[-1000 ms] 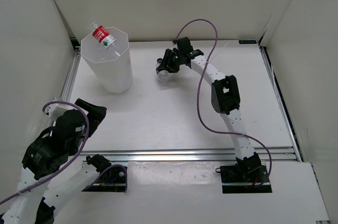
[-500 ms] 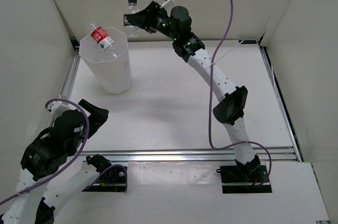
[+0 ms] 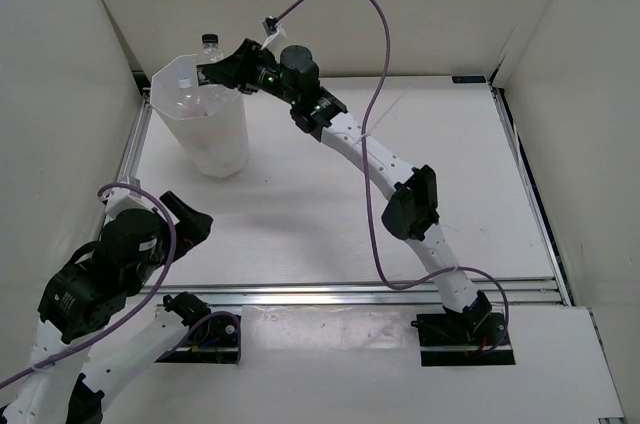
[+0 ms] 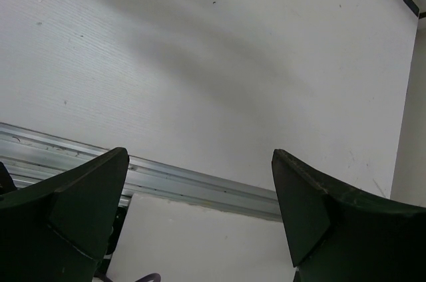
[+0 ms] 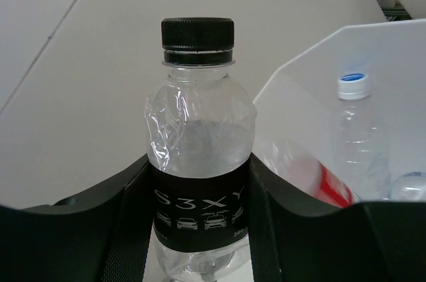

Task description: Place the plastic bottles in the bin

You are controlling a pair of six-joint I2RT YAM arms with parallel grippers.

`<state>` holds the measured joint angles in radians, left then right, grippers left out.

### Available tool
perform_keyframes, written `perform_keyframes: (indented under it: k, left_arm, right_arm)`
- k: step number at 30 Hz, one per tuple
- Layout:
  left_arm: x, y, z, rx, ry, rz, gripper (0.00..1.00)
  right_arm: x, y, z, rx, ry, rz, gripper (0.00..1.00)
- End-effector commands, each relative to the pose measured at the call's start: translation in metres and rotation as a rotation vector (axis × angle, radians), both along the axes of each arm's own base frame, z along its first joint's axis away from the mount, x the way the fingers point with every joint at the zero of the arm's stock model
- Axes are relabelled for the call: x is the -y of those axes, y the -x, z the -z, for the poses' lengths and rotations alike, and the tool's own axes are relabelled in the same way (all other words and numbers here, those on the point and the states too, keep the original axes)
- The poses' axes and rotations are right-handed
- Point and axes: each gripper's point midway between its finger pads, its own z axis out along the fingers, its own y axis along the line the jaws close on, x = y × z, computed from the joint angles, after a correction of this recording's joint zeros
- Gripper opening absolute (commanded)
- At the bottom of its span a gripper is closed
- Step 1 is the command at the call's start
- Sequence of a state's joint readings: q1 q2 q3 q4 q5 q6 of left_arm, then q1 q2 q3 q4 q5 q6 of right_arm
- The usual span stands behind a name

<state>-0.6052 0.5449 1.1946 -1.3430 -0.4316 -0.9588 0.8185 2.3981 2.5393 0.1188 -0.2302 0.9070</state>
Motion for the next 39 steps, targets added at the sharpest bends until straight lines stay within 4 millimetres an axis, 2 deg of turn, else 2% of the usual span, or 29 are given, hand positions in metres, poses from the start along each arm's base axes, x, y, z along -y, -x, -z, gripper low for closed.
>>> perform_keyframes:
  k: [1,4,5,8,10,13,14,16,17,18,19,20,21,22,23,24,25,26,27,28,30,31,32,33,34,35,36,37,39]
  left_arm:
    - [-0.006,0.017,0.010,-0.054,-0.056,0.052,1.00]
    - [-0.006,0.019,0.010,-0.048,-0.063,0.072,1.00]
    - [-0.006,0.019,0.010,-0.048,-0.063,0.072,1.00]
    - [-0.006,0.019,0.010,-0.048,-0.063,0.072,1.00]
    - [-0.011,0.017,0.009,-0.040,-0.077,0.052,1.00]
    - [-0.015,0.015,0.008,-0.032,-0.081,0.023,1.00]
    - [-0.015,0.015,0.008,-0.032,-0.081,0.023,1.00]
    - [-0.018,0.011,0.002,-0.005,-0.069,-0.016,1.00]
    - [-0.020,0.010,0.001,-0.002,-0.068,-0.031,1.00]
    - [-0.022,0.009,0.001,0.002,-0.067,-0.046,1.00]
    - [-0.025,0.010,-0.001,0.016,-0.051,-0.069,1.00]
    - [-0.029,0.008,-0.003,0.027,-0.058,-0.100,1.00]
    - [-0.032,0.008,-0.004,0.039,-0.049,-0.120,1.00]
    - [-0.036,0.009,-0.007,0.056,-0.029,-0.146,1.00]
    - [-0.042,0.008,-0.006,0.068,-0.037,-0.180,1.00]
    - [-0.046,0.009,-0.004,0.079,-0.029,-0.201,1.00]
    - [-0.049,0.009,-0.004,0.088,-0.011,-0.229,1.00]
    - [-0.055,0.009,-0.003,0.104,-0.016,-0.263,1.00]
    - [-0.059,0.010,0.002,0.110,-0.015,-0.283,1.00]
    - [-0.062,0.010,0.005,0.116,-0.004,-0.310,1.00]
    - [-0.071,0.008,0.016,0.122,-0.029,-0.362,1.00]
    - [-0.075,0.010,0.018,0.135,-0.022,-0.384,1.00]
    - [-0.078,0.009,0.022,0.141,-0.014,-0.410,1.00]
    - [-0.084,0.009,0.030,0.145,-0.037,-0.443,1.00]
    - [-0.086,0.008,0.034,0.142,-0.052,-0.460,1.00]
    - [-0.089,0.007,0.036,0.157,-0.047,-0.482,1.00]
    - [-0.095,0.005,0.038,0.170,-0.059,-0.522,1.00]
    - [-0.096,0.003,0.044,0.174,-0.074,-0.535,1.00]
    - [-0.101,-0.001,0.045,0.194,-0.114,-0.561,1.00]
  right_arm:
    - [0.012,-0.015,-0.030,0.135,-0.070,0.069,0.52]
    - [0.008,-0.020,-0.016,0.130,-0.050,0.071,0.65]
    - [0.008,-0.020,-0.016,0.130,-0.049,0.071,0.75]
    - [0.005,-0.023,-0.006,0.115,-0.034,0.071,0.87]
    - [0.004,-0.024,0.002,0.103,-0.007,0.072,1.00]
    - [0.015,-0.020,-0.012,0.111,0.021,0.099,1.00]
    - [0.026,-0.019,-0.033,0.128,0.008,0.144,1.00]
    - [0.037,-0.024,-0.030,0.101,0.057,0.202,1.00]
    - [0.053,-0.024,-0.049,0.088,0.045,0.246,1.00]
    - [0.068,-0.033,-0.049,0.054,0.054,0.287,1.00]
    - [0.078,-0.037,-0.037,-0.013,0.093,0.297,1.00]
    - [0.104,-0.051,-0.031,-0.117,0.088,0.333,1.00]
    - [0.116,-0.056,-0.017,-0.197,0.112,0.333,1.00]
    - [0.128,-0.057,0.011,-0.302,0.179,0.326,1.00]
    - [0.155,-0.067,0.021,-0.370,0.202,0.345,1.00]
    - [0.165,-0.064,0.044,-0.468,0.241,0.325,1.00]
    - [0.187,-0.065,0.068,-0.559,0.303,0.339,1.00]
    - [0.199,-0.058,0.071,-0.582,0.330,0.333,1.00]
    - [0.210,-0.051,0.100,-0.652,0.390,0.328,1.00]
    - [0.228,-0.038,0.102,-0.709,0.402,0.294,1.00]
    - [0.245,-0.021,0.123,-0.805,0.423,0.243,1.00]
    - [0.264,-0.011,0.123,-0.832,0.429,0.235,1.00]
    - [0.273,0.003,0.151,-0.911,0.469,0.218,1.00]
    - [0.281,0.012,0.156,-0.929,0.484,0.208,1.00]
    - [0.292,0.020,0.148,-0.897,0.487,0.226,1.00]
    - [0.299,0.033,0.162,-0.898,0.535,0.221,1.00]
    - [0.307,0.036,0.160,-0.877,0.543,0.235,1.00]
    - [0.314,0.044,0.147,-0.829,0.543,0.256,1.00]
    - [0.326,0.045,0.141,-0.774,0.569,0.296,1.00]
